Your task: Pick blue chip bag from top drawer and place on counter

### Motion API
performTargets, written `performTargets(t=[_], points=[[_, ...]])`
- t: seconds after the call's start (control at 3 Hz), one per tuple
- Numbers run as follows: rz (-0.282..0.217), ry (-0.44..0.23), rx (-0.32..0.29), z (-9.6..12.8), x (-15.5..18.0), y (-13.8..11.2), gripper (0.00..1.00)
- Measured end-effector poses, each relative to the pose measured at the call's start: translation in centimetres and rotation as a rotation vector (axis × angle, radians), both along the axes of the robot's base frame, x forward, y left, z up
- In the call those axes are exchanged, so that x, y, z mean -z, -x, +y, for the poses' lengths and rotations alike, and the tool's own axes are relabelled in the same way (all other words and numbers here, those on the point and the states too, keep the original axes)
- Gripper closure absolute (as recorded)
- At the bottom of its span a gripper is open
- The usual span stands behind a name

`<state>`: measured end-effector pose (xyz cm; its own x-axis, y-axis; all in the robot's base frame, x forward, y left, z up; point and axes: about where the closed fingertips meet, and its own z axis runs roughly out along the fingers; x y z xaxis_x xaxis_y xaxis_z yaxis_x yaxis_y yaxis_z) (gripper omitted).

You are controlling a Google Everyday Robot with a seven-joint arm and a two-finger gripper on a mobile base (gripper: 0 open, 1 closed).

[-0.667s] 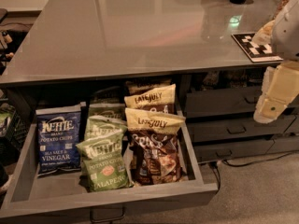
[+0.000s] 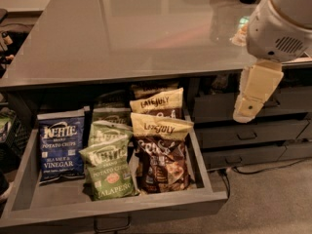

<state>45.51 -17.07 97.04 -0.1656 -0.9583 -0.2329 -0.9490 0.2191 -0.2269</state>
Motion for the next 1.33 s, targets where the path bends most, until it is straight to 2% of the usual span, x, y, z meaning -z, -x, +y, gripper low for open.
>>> performTargets(t=[0.33,0.67,1.0,1.33], points=[[0.092,-0.033,-0.063,3.9,2.8,-3.3,0.00],[0.094,-0.035,-0.064,4.0,2.9,-3.4,0.00],[0.084,-0.068,-0.090,5.9,3.8,-3.7,0.00],[0.063,-0.079,-0.107,9.9,5.3,-4.7,0.00]])
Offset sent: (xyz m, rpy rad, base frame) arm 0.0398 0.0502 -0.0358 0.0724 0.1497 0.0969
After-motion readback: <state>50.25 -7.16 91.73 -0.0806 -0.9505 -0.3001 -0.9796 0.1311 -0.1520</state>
